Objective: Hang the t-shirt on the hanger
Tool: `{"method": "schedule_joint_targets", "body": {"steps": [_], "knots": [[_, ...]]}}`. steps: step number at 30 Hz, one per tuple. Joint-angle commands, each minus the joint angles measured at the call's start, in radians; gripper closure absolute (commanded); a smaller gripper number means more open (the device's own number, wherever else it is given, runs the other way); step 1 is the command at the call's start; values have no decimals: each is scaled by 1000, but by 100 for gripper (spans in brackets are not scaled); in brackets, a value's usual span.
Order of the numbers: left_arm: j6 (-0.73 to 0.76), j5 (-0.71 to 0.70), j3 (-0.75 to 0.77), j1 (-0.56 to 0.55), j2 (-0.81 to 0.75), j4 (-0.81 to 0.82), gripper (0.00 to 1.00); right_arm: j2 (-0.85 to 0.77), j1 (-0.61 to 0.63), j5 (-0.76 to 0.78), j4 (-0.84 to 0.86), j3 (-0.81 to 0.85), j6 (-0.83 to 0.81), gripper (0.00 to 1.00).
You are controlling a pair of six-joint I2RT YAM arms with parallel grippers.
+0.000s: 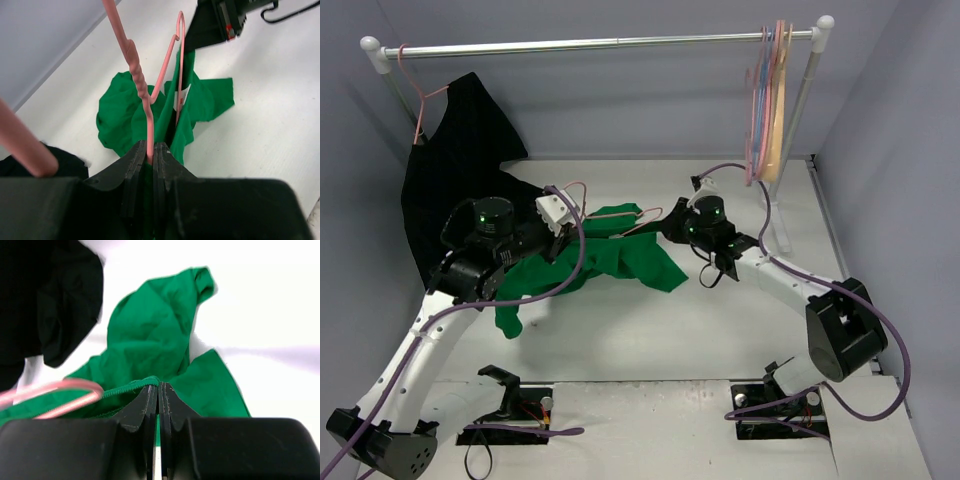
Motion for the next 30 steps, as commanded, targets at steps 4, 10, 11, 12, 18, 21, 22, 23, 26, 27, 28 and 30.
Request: {"method": "schedule_joint_targets", "body": {"steps": [4, 10, 11, 12, 18, 21, 22, 23, 26, 27, 28, 30], "knots": [[39, 68, 26, -3, -23, 2, 100, -69, -37, 4, -39, 71, -100, 100], [70, 64, 31, -3, -22, -60, 100, -103, -37, 81, -121, 134, -178, 100], [70, 62, 31, -3, -14, -63, 100, -108, -39, 89, -134, 140, -186, 100], [70, 54, 31, -3, -11, -64, 100, -111, -36, 92, -139, 146, -198, 100], [64, 11, 57, -3, 28, -67, 100, -138, -10, 95, -191, 197, -238, 100], [65, 14, 107, -4, 55, -86, 100, -141, 29, 107, -231, 252, -275, 100], [59, 30, 133, -4, 70, -83, 100, -137, 47, 103, -256, 274, -296, 100], [53, 42, 144, -4, 75, -63, 100, -134, 56, 100, -269, 321, -309, 100], [16, 71, 188, -6, 101, 6, 100, -112, 92, 100, -331, 430, -356, 100], [7, 76, 207, -8, 112, 12, 100, -103, 99, 103, -343, 456, -367, 100], [4, 80, 227, -9, 138, 16, 100, -100, 107, 103, -364, 481, -378, 100], [-16, 108, 281, -14, 164, 35, 100, -85, 119, 106, -394, 554, -408, 100]]}}
